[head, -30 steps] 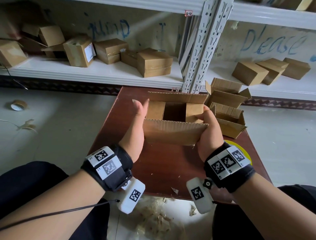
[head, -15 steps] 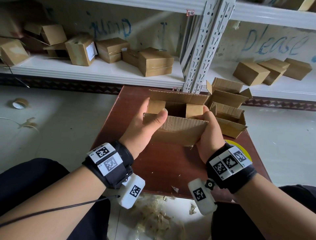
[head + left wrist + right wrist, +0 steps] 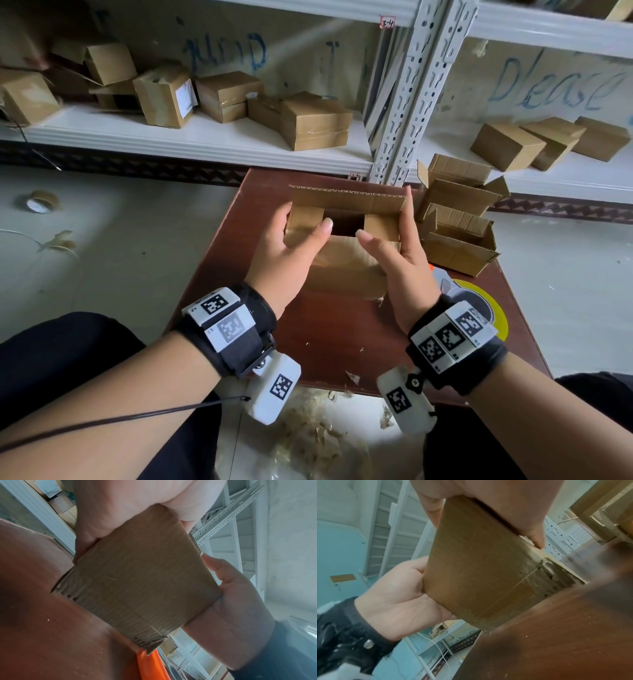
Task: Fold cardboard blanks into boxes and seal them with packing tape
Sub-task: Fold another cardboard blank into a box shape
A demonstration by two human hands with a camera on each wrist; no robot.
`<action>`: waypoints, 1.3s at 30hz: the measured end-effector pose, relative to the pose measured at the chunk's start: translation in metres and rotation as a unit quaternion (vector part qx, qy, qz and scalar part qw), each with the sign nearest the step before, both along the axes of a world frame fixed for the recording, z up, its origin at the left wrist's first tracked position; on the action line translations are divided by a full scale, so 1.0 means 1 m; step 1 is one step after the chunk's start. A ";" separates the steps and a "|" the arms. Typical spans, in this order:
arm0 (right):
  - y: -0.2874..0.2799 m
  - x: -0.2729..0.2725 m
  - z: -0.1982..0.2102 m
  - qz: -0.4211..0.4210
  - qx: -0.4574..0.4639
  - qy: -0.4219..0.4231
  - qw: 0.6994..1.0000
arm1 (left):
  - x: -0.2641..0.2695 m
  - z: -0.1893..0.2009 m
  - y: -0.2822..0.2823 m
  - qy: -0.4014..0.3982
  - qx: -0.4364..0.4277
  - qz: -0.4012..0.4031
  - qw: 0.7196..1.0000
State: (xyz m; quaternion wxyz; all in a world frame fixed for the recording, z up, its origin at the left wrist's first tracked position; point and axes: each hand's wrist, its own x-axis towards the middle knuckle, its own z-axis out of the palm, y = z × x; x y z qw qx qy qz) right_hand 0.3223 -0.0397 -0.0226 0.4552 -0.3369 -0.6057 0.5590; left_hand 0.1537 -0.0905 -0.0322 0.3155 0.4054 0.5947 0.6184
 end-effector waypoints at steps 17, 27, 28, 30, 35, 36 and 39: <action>0.012 -0.003 -0.012 -0.137 0.036 -0.022 0.990 | 0.001 -0.019 0.010 -0.049 -0.066 -0.014 0.997; 0.012 -0.005 -0.030 -0.155 0.001 -0.067 0.986 | 0.003 -0.029 0.009 -0.011 -0.116 0.008 0.993; 0.012 -0.005 -0.032 -0.155 0.007 -0.075 0.985 | 0.002 -0.027 0.008 0.012 -0.120 0.008 0.993; 0.012 -0.006 -0.036 -0.154 0.009 -0.089 0.984 | 0.001 -0.023 0.006 0.043 -0.117 0.001 0.992; 0.012 -0.008 -0.042 -0.138 0.004 -0.119 0.983 | 0.000 -0.025 0.007 0.066 -0.105 0.047 0.991; 0.011 -0.009 -0.043 -0.134 0.010 -0.127 0.983 | -0.001 -0.028 0.009 0.067 -0.103 0.059 0.991; 0.011 -0.011 -0.045 -0.120 0.019 -0.156 0.980 | -0.003 -0.032 0.013 0.076 -0.099 0.074 0.989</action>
